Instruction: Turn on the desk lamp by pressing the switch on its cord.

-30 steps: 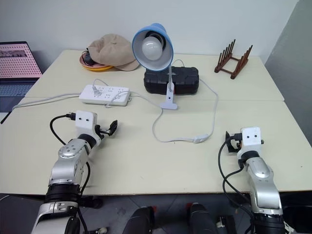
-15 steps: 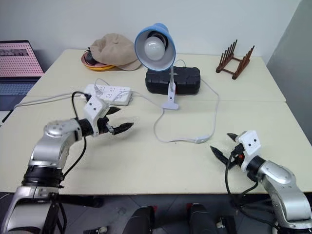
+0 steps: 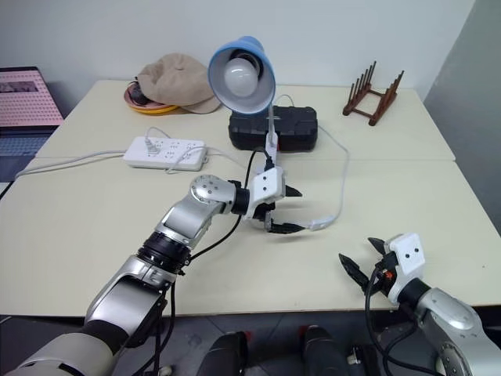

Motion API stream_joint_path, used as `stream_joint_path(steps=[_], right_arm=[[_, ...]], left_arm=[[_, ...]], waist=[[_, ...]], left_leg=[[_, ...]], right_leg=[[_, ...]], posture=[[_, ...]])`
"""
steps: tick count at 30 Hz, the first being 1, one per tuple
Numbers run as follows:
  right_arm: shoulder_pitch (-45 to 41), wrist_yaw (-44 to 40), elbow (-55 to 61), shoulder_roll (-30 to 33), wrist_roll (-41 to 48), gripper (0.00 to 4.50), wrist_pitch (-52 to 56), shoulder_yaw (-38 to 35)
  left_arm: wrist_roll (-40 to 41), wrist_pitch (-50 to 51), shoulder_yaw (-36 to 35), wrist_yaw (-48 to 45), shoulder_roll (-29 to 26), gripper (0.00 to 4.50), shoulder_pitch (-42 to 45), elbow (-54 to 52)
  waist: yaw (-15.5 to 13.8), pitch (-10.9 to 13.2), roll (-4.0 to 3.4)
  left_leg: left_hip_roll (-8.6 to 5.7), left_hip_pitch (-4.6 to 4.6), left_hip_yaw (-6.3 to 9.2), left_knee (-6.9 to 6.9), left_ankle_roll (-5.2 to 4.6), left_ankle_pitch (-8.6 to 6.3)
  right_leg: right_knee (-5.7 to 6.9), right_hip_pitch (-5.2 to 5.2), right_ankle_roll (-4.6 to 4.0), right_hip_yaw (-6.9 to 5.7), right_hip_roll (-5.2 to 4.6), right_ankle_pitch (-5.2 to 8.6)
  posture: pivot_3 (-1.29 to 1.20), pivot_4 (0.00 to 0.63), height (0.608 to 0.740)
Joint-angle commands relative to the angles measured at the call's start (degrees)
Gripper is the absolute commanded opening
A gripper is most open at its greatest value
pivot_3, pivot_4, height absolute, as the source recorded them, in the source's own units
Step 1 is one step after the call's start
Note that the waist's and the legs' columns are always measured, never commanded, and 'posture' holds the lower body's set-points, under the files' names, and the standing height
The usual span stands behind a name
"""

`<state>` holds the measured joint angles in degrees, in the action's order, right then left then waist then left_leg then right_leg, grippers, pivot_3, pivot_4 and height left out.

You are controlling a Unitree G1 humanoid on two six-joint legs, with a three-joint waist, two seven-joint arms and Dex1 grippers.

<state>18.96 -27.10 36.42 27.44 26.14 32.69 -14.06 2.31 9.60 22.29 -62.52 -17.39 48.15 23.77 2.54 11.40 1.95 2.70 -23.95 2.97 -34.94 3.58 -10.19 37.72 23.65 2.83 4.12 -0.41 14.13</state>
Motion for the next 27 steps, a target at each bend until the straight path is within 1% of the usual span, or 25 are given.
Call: stream_joint_path(steps=[1,3,5,7,8,9,10,11,13,15,17,18,20,22,24,27], right_arm=[[0.4,1.5,3.6,-0.3,-0.2,4.47,-1.5,-1.9],[0.3,1.3,3.8,0.2,-0.4,4.47,-1.8,-1.7],[-0.3,-0.8,3.7,2.4,-1.2,4.47,-2.3,-0.5],[-2.2,-4.6,2.2,6.7,-3.3,4.47,-3.5,2.2],[-7.4,-8.8,-1.3,10.2,-3.9,4.47,-4.2,4.4],[-14.6,-14.0,-6.3,14.0,-5.8,4.47,-5.8,7.8],[-19.4,-17.5,-10.0,16.5,-6.9,4.47,-7.1,9.9],[-24.8,-20.8,-14.0,18.0,-7.3,4.47,-7.9,12.2],[-32.7,-24.8,-21.4,17.7,-6.8,4.47,-9.0,14.7],[-40.4,-30.3,-30.4,17.1,-9.4,4.47,-12.5,19.2],[-46.2,-34.9,-38.5,16.5,-12.2,4.47,-16.5,22.9],[-48.6,-37.0,-42.0,16.2,-13.3,4.47,-18.1,24.4],[-51.2,-39.6,-46.5,15.8,-14.4,4.47,-20.6,25.9],[-55.4,-43.6,-53.4,15.2,-16.8,4.47,-24.2,28.3],[-59.5,-47.8,-60.4,14.6,-19.6,4.47,-28.0,31.0],[-63.9,-51.4,-68.8,13.1,-22.3,4.47,-33.2,33.0]], left_arm=[[-1.7,-2.6,0.6,1.2,1.6,4.50,0.6,0.5],[-1.1,-2.1,-0.3,0.3,1.7,4.50,0.5,0.1],[-0.2,-1.3,-1.6,-0.6,0.9,4.50,0.8,-0.3],[0.4,-1.6,-2.7,-1.6,-0.6,4.50,1.2,-0.5],[1.6,-1.7,-4.2,-3.2,-2.6,4.50,0.8,-2.0],[3.2,-2.5,-6.2,-4.2,-4.8,4.50,0.0,-4.0],[4.1,-2.8,-7.5,-4.7,-6.1,4.50,-0.7,-5.6],[5.1,-3.3,-8.5,-5.6,-7.8,4.50,-1.9,-7.6],[6.3,-2.1,-9.5,-5.8,-9.5,4.50,-4.5,-11.5],[8.4,0.3,-11.0,-5.9,-11.3,4.50,-8.4,-16.6],[9.7,2.1,-11.9,-5.9,-12.9,4.50,-12.1,-21.1],[10.1,2.7,-12.2,-6.0,-13.7,4.50,-13.7,-23.0],[10.6,3.7,-12.3,-5.7,-14.5,4.50,-15.4,-25.3],[10.9,4.7,-12.8,-4.3,-14.9,4.50,-17.4,-28.0],[11.4,6.1,-13.5,-2.8,-15.1,4.50,-19.2,-30.8],[12.5,8.0,-14.1,-1.6,-15.7,4.50,-21.4,-34.4]], waist=[[0.0,0.0,0.00],[0.0,0.0,0.00],[0.0,0.0,0.00],[0.0,0.0,0.00],[0.2,0.0,0.00],[0.3,0.0,0.00],[1.6,0.1,0.21],[2.2,0.3,0.04],[2.2,0.2,-0.02],[1.9,0.2,-0.10],[1.5,0.2,-0.13],[1.3,0.2,-0.12],[0.6,0.2,-0.13],[0.0,0.2,-0.14],[-0.2,0.2,-0.14],[-0.1,0.2,-0.14]], left_leg=[[0.00,0.01,0.01,-0.01,0.00,0.00],[-0.01,0.01,0.00,-0.04,0.00,0.00],[-0.02,0.01,0.00,-0.07,0.01,0.00],[-0.02,0.02,-0.02,-0.07,0.01,0.00],[-0.01,0.03,-0.01,-0.08,0.01,0.00],[-0.02,0.03,-0.03,-0.07,0.01,0.00],[-0.01,0.03,-0.02,-0.06,0.00,0.00],[0.08,0.19,-0.14,-0.17,0.06,-0.04],[0.01,0.13,-0.13,-0.15,-0.01,0.02],[0.06,0.18,0.02,-0.03,-0.04,0.04],[0.06,0.16,0.06,0.02,-0.04,0.03],[0.04,0.09,0.05,0.03,-0.03,0.02],[0.01,-0.01,-0.04,0.02,0.01,0.00],[-0.01,-0.14,-0.02,0.01,0.03,-0.02],[-0.02,-0.16,-0.05,-0.01,0.06,-0.04],[-0.01,-0.07,-0.09,-0.02,0.06,-0.04]], right_leg=[[0.01,0.00,0.00,0.00,0.00,0.00],[0.01,-0.01,0.00,0.02,0.00,0.00],[0.00,-0.04,0.00,0.02,-0.02,0.00],[0.00,-0.04,0.00,0.03,-0.03,0.00],[-0.01,-0.06,0.00,0.02,-0.02,0.00],[-0.01,-0.05,0.00,0.04,-0.02,0.00],[-0.01,-0.05,0.00,0.02,-0.02,0.00],[0.00,-0.05,-0.06,0.09,0.01,-0.08],[0.03,-0.02,0.00,0.09,-0.02,-0.15],[0.06,-0.13,-0.05,-0.04,0.05,-0.12],[0.08,-0.15,0.06,-0.08,0.05,-0.07],[0.09,-0.12,0.25,-0.08,0.03,-0.07],[0.03,-0.08,0.34,-0.04,-0.04,-0.01],[0.03,-0.02,0.39,-0.09,-0.07,0.06],[0.01,0.00,0.40,-0.07,-0.08,0.06],[0.04,-0.02,0.40,-0.05,-0.09,0.06]], posture=[[0.00,0.150,0.740],[0.00,0.150,0.740],[0.00,0.150,0.740],[0.00,0.150,0.740],[0.00,0.150,0.740],[0.00,0.150,0.740],[0.00,0.150,0.740],[0.00,0.150,0.740],[0.00,0.150,0.740],[0.00,0.150,0.740],[0.00,0.150,0.740],[0.00,0.150,0.740],[0.00,0.150,0.740],[0.00,0.150,0.740],[0.00,0.150,0.740],[0.00,0.150,0.740]])
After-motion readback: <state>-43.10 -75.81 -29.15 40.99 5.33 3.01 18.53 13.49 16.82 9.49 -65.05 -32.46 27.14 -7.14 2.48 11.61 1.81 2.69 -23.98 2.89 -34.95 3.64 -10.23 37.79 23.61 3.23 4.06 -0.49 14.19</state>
